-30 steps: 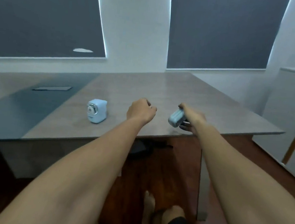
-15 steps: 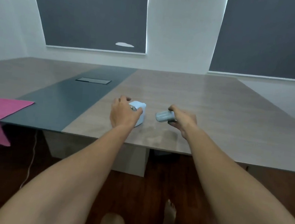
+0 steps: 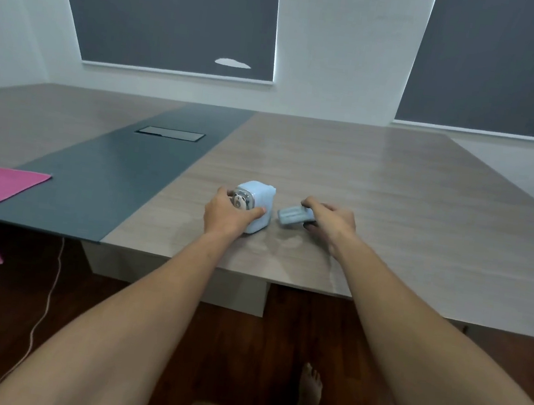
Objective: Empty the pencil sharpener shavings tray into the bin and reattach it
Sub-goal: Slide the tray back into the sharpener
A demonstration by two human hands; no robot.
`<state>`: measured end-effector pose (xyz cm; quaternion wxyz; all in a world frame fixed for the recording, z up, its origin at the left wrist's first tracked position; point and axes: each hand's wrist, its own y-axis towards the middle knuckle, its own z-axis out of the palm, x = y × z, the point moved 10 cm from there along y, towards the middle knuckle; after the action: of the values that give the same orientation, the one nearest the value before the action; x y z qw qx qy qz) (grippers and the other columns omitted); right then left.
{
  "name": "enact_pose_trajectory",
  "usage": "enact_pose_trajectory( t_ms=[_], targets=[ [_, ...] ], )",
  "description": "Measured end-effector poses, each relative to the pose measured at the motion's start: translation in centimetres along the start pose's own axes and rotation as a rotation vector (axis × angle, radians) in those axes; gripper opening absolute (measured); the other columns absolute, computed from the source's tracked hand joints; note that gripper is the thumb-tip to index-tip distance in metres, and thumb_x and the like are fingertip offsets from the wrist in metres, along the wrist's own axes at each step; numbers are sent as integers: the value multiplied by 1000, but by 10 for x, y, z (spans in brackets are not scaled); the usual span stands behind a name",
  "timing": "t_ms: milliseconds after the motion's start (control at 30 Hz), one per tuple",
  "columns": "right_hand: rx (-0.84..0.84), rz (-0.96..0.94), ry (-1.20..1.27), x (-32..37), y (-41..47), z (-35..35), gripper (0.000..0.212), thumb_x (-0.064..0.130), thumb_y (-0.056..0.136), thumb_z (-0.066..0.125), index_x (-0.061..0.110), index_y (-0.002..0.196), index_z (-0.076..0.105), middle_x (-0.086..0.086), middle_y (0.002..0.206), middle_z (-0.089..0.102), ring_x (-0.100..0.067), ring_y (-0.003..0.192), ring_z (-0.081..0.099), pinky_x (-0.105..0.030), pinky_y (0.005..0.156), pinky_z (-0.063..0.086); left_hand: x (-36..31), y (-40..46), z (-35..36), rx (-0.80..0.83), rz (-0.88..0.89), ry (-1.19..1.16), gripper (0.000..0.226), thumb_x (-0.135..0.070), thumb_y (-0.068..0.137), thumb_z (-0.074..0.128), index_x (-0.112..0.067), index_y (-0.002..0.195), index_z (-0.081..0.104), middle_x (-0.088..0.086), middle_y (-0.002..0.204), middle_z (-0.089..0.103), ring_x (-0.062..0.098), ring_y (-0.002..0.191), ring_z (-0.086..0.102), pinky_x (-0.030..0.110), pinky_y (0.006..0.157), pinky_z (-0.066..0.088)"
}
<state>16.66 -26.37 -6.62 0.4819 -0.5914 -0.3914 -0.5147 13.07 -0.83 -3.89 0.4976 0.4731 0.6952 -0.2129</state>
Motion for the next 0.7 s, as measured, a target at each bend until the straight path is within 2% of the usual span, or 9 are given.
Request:
enact_pose_trajectory(
  t_ms=[100,167,233,300,400,500,700],
  targets=[
    [38,-21,37,2,1,5,43,34,51,80,9,85,76,-8,93,75,-20,89,74,-33,78,63,11,5,1,42,-87,-138,65,-42,61,86,-12,112,62,3,110,67,20,98,65,33,88,53],
    [73,-27,69,5,1,9,49,34,49,80,5,88,76,-9,97,74,-22,92,74,-33,79,62,16,6,5,87,-133,-229,68,-48,54,86,-13,109,66,3,110,71,20,98,69,38,91,56],
    [107,-23,87,7,0,11,41,29,55,81,3,85,75,-9,92,72,-23,88,75,-34,81,62,16,3,8,139,-147,-309,67,-50,49,84,-15,104,69,4,107,73,21,97,72,41,91,57],
    [141,-9,123,9,-3,13,27,21,66,80,1,82,71,-11,89,70,-24,80,73,-36,81,62,13,-1,12,198,-152,-372,61,-47,53,84,-14,102,71,6,106,73,24,98,72,45,90,58],
    [183,26,184,10,-8,12,23,17,74,77,0,88,68,-15,93,67,-24,73,70,-36,79,63,5,-8,17,282,-149,-477,44,-35,70,81,-10,104,70,10,108,72,25,92,72,38,74,62],
    [231,66,235,8,-15,10,31,17,78,76,-1,102,68,-14,100,68,-26,79,70,-42,84,61,-5,-14,16,337,-147,-532,23,-27,79,77,-15,96,68,9,102,71,22,86,69,27,58,58],
    [292,67,276,12,-24,5,30,16,78,79,-1,101,69,-23,111,71,-34,104,71,-40,88,60,-14,-18,12,376,-141,-546,19,-26,80,75,-17,95,69,6,98,71,20,83,68,26,58,57]
  ],
)
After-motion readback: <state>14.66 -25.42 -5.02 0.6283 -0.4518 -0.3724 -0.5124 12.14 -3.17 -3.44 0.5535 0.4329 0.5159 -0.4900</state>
